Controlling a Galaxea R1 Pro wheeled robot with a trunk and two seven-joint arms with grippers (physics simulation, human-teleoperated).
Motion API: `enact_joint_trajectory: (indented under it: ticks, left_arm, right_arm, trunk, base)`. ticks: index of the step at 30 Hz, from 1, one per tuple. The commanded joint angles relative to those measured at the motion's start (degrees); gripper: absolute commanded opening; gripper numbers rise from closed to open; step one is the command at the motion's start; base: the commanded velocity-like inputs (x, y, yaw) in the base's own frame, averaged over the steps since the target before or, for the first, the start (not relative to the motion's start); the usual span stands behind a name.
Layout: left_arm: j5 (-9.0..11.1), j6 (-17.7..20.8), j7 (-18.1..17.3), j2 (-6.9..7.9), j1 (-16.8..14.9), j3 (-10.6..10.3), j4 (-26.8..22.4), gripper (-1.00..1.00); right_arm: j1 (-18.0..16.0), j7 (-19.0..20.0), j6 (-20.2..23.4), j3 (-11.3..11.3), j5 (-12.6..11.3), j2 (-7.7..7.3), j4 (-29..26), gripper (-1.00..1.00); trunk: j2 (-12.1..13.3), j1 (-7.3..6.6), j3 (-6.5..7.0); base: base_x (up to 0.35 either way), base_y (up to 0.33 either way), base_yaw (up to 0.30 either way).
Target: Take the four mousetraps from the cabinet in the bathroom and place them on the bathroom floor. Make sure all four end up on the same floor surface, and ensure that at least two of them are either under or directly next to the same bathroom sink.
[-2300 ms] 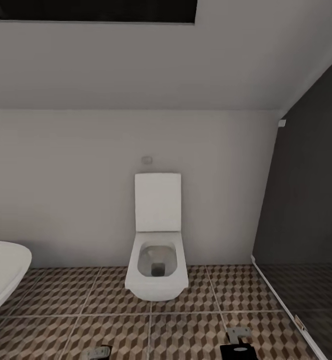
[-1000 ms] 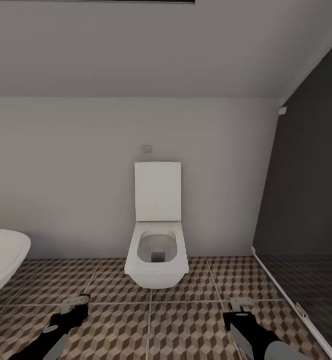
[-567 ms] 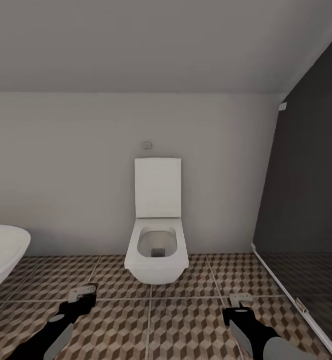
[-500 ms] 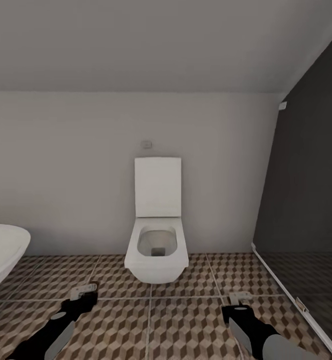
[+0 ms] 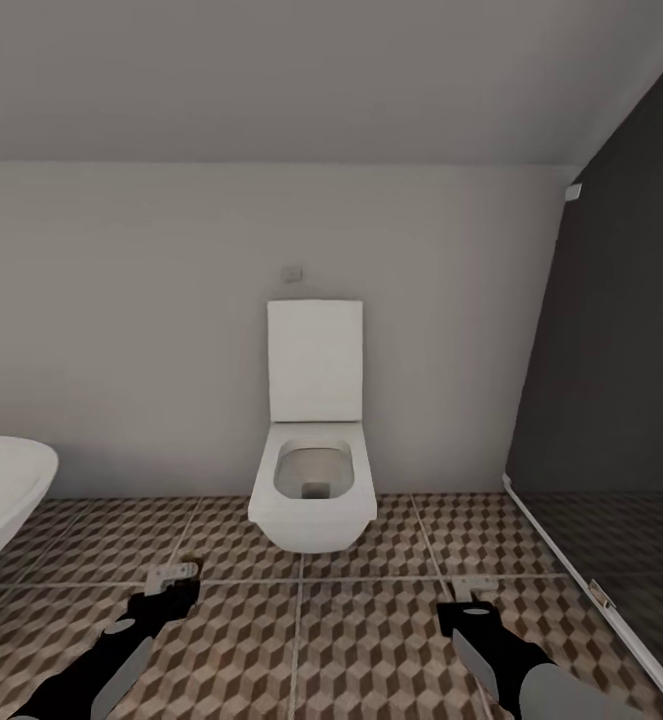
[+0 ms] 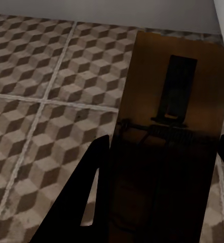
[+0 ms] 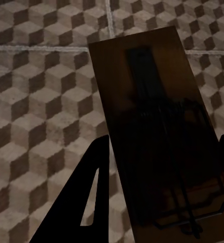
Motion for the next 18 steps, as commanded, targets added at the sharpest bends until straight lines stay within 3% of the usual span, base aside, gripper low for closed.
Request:
enact_joint_trajectory:
  ticks: [1,18]
  left_arm:
    - [0.3,0.2,0.8,0.09,0.0,-0.5,-0.1,-1.00]
    - [0.6,0.2,0.7,0.04,0.0,-0.5,0.2,-1.00]
  right_arm:
    - [0.0,-0.3,-0.1,0.5,-0.4,-0.05,-0.2,-1.00]
    - [0.0,-0.3,-8.3,0.5,-0.1,0.12,0.1,-1.00]
  trunk:
    - [0.0,0.01,-0.29]
    - [-0.3,0.45,-4.06]
  base:
    - [0.000,0.000,0.000]
    - [0.000,0.000,0.000]
